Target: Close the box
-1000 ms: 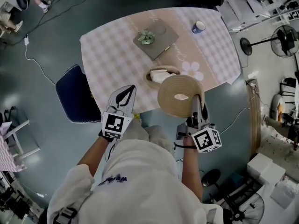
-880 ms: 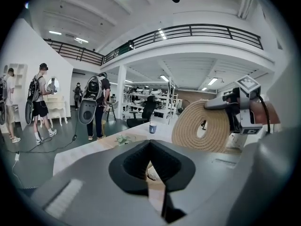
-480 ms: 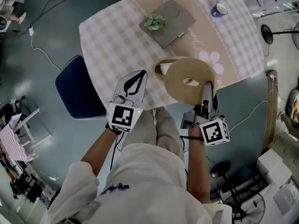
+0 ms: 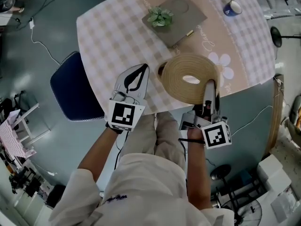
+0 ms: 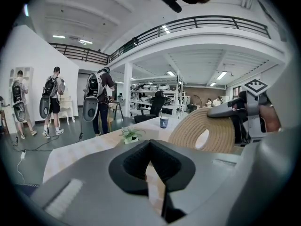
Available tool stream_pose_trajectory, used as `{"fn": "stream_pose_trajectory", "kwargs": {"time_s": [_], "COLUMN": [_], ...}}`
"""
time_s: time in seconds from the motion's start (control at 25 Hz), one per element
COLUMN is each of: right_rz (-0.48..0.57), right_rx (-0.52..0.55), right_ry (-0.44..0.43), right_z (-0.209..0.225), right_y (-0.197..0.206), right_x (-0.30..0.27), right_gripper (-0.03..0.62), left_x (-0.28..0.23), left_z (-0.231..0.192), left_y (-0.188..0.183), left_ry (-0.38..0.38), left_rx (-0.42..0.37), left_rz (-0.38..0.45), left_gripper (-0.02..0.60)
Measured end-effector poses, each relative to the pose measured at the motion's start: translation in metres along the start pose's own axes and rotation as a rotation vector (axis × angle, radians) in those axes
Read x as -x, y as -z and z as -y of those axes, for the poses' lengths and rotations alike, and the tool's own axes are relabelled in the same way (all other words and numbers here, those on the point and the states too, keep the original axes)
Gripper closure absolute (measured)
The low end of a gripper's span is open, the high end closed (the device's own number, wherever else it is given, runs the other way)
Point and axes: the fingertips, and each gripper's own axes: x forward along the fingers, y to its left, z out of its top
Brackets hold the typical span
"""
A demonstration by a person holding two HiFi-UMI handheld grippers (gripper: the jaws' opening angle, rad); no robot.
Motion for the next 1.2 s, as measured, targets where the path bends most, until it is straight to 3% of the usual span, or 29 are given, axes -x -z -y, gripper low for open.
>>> {"fn": "stream_pose_trajectory", "kwargs": {"time_s": [0.52,0.88,1.2], "right_rz": [-0.029,-0.05,-0.1], "right_rx": [-0.086,-0.106,0.013], "right_ry": [0.009,0.053,0.083], "right_z": [0.012,0.038,0.048], "right_y": [0.048,0.055,0.065], "right_x": [-0.031,-0.033,-0.029], "right_gripper": [0.534,0.534,0.531], "left_x": [0.004,-0.004,-0.005], "left_z": [-0.008,0.004,0.006], "left_y": [0.036,0.034,0.034], "left_ry": [-0.036,-0.018,-0.014], "left_rx": [0.017,0.012,0.008], "left_rz": [-0.056,-0.047,-0.047], "left_gripper": [0.58,0.58,0.58]}}
